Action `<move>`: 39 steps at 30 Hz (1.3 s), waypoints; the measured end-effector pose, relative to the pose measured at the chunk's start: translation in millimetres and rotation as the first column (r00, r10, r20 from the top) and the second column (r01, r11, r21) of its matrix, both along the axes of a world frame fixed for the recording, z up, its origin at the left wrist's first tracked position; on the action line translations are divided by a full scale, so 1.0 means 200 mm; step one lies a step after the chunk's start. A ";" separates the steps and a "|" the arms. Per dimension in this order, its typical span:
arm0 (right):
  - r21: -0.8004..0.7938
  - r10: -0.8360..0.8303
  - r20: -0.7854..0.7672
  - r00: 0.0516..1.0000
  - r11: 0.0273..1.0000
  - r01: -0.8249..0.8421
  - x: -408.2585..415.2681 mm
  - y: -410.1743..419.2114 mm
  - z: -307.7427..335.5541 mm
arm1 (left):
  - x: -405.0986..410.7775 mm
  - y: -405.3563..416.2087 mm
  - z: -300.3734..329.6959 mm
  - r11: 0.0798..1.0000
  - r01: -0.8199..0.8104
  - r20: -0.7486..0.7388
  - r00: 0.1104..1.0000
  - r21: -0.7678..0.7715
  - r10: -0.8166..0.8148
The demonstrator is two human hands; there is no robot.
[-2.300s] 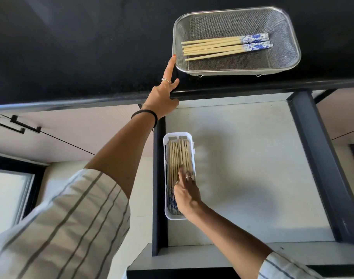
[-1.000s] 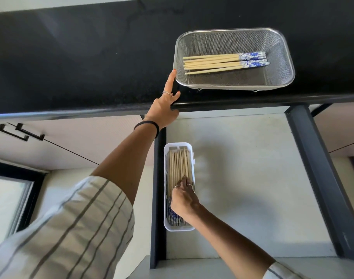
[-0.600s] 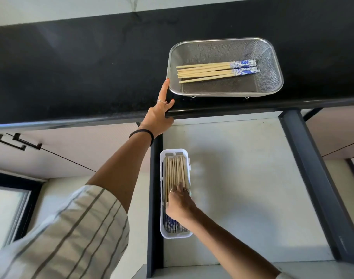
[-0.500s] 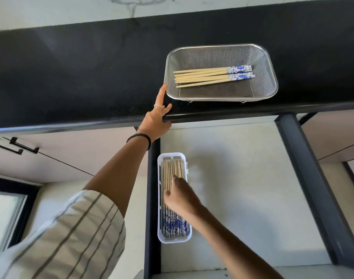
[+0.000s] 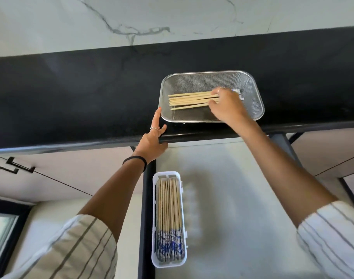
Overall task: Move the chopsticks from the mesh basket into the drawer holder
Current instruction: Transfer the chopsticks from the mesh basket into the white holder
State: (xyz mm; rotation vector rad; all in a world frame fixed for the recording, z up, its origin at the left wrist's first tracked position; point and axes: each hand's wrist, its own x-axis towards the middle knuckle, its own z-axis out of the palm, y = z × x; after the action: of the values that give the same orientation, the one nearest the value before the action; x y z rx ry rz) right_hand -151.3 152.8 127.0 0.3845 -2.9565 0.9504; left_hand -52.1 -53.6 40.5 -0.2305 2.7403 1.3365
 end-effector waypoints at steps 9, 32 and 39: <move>0.376 0.110 0.152 0.982 0.912 -0.161 -0.30 -0.04 -0.21 | -0.01 -0.02 -0.01 0.999 0.040 -0.015 0.999 0.025 -0.040; 0.308 0.287 -0.259 0.922 0.929 -0.203 -0.01 -0.13 0.13 | -0.02 -0.04 -0.05 0.999 0.029 -0.055 0.998 0.030 -0.027; -0.332 0.252 0.291 0.923 0.931 -0.149 0.39 -0.03 0.06 | -0.02 -0.05 -0.08 1.000 0.011 -0.059 0.998 0.026 -0.009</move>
State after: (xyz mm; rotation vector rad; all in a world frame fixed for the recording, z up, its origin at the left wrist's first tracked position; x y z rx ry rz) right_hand -73.0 147.8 139.4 0.5817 -3.0138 1.6200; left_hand -56.4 -63.3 25.4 -0.1782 2.7655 1.3977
